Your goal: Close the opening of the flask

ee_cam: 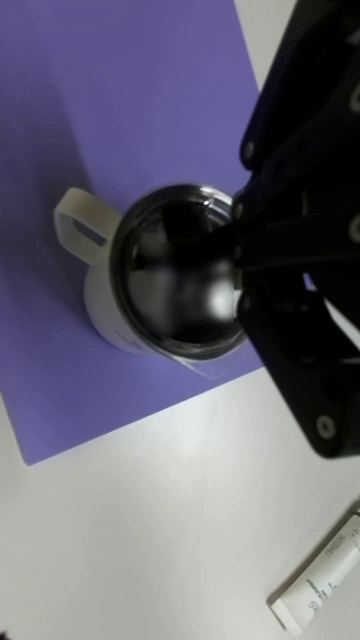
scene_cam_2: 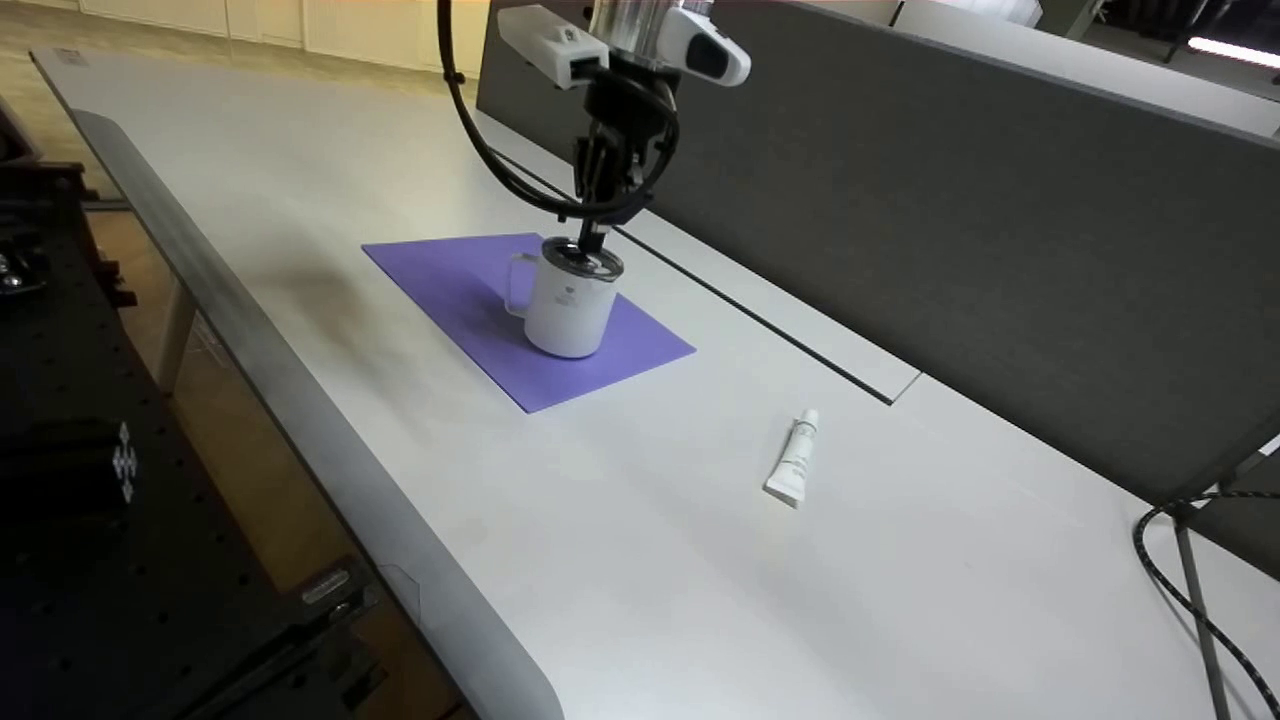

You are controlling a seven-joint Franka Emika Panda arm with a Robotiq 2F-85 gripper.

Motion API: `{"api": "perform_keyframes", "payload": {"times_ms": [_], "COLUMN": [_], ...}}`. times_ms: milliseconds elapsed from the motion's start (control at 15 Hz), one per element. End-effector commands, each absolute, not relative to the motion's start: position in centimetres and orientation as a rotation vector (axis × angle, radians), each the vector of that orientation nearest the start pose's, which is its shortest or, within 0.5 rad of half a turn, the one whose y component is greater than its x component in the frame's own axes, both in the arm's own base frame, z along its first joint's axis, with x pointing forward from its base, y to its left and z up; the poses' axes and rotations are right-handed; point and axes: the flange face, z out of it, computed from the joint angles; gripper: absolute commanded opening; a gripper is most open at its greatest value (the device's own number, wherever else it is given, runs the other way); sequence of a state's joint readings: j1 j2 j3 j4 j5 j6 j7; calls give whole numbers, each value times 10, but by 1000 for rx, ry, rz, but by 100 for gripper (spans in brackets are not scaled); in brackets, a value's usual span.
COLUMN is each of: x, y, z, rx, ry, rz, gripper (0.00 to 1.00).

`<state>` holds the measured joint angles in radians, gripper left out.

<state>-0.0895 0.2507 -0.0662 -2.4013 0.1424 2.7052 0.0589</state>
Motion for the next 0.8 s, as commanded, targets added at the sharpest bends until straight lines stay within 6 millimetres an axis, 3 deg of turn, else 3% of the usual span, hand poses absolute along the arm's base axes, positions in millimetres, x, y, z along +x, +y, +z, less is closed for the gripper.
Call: {"api": "perform_keyframes", "payload": {"times_ms": [0,67,133,200,733], "x": [524,531,536,540,552], "y": [-82,-81,-82,-82,-83], "z": [258,268,278,287,331], "rx": [-3012,-3022,-3034,-3039,-3072], "ry": [559,542,522,495,433], "rz": [-172,-179,-166,-143,143], "gripper": [0,0,25,26,80]}}
